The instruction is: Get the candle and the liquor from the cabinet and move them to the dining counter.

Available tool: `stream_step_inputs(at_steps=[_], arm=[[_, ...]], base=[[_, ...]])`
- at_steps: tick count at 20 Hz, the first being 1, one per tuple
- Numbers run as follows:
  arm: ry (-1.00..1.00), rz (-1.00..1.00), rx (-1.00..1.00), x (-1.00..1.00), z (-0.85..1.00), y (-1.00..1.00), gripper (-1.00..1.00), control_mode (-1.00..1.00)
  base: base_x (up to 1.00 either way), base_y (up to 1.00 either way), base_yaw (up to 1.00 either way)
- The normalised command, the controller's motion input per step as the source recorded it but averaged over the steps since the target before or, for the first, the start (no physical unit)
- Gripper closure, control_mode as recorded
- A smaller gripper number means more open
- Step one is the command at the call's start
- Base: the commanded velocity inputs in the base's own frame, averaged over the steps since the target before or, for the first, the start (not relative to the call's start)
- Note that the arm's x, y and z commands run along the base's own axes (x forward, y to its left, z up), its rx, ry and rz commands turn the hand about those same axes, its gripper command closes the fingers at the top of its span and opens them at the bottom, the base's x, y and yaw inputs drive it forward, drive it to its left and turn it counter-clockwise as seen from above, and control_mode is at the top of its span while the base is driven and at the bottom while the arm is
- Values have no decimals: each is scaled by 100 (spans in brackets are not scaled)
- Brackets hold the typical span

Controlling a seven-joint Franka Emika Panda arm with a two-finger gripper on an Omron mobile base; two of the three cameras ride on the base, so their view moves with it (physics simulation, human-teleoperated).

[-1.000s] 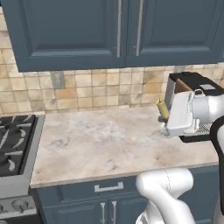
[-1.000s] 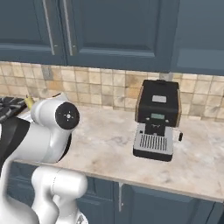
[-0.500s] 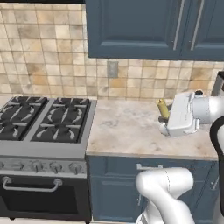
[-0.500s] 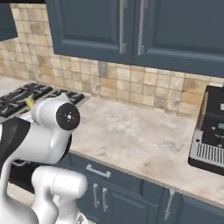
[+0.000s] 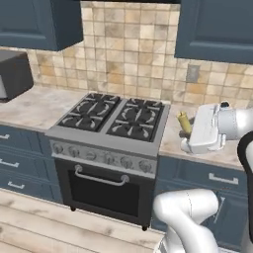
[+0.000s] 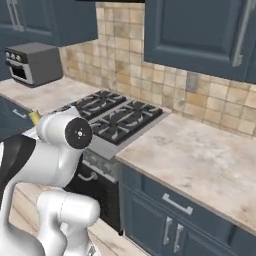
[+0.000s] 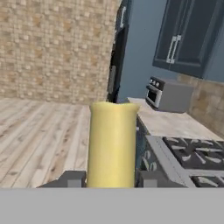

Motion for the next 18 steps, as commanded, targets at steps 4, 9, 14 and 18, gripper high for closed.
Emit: stream_step_inputs(at_steps=[4,9,14,18], arm=[[0,0,0,0,0,0,100,100],[0,0,0,0,0,0,100,100],[0,0,0,0,0,0,100,100],[0,0,0,0,0,0,100,100]], base=[[-23,89,39],[-2,100,34],[0,100,33],[1,100,33]])
